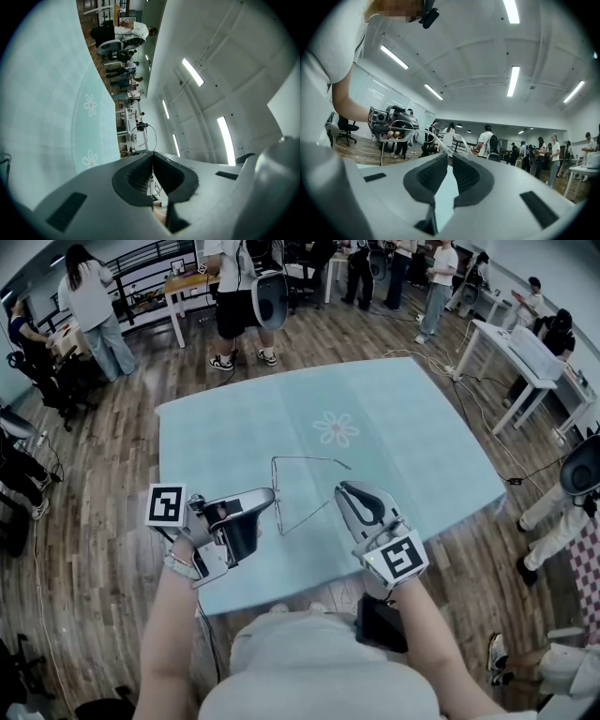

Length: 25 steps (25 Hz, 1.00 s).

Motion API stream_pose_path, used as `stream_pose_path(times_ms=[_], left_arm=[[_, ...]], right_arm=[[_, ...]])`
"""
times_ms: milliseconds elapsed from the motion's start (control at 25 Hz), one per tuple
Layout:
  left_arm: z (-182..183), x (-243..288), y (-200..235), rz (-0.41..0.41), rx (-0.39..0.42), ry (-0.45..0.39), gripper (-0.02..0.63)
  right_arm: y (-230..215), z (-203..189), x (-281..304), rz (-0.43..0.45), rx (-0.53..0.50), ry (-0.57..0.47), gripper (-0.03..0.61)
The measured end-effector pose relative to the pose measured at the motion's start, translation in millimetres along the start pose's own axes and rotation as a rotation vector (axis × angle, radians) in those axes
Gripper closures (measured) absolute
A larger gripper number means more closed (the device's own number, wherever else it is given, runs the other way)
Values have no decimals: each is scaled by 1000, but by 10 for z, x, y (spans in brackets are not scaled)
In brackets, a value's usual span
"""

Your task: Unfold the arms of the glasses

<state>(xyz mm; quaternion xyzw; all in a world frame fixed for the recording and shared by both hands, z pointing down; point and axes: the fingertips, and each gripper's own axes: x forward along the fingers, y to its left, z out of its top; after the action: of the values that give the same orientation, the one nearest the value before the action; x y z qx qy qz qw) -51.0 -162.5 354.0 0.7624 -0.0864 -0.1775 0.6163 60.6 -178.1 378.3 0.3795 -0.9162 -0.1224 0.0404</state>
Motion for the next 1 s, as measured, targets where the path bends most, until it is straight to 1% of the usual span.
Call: stream_pose_path(times_ms=[240, 480, 840, 1000], left_arm=[[85, -41, 71, 13, 3, -37, 601], [185, -64, 100, 33, 28, -76, 601], [399, -137, 245, 113, 91, -205, 601], [458, -150, 275, 132, 97, -258, 601]], right_arm=[[25, -60, -40, 14, 20, 17, 543], [52, -78, -75, 40, 46, 29, 543], [96, -116, -80, 66, 60, 53, 543], [127, -146, -105, 75, 61, 61, 543]])
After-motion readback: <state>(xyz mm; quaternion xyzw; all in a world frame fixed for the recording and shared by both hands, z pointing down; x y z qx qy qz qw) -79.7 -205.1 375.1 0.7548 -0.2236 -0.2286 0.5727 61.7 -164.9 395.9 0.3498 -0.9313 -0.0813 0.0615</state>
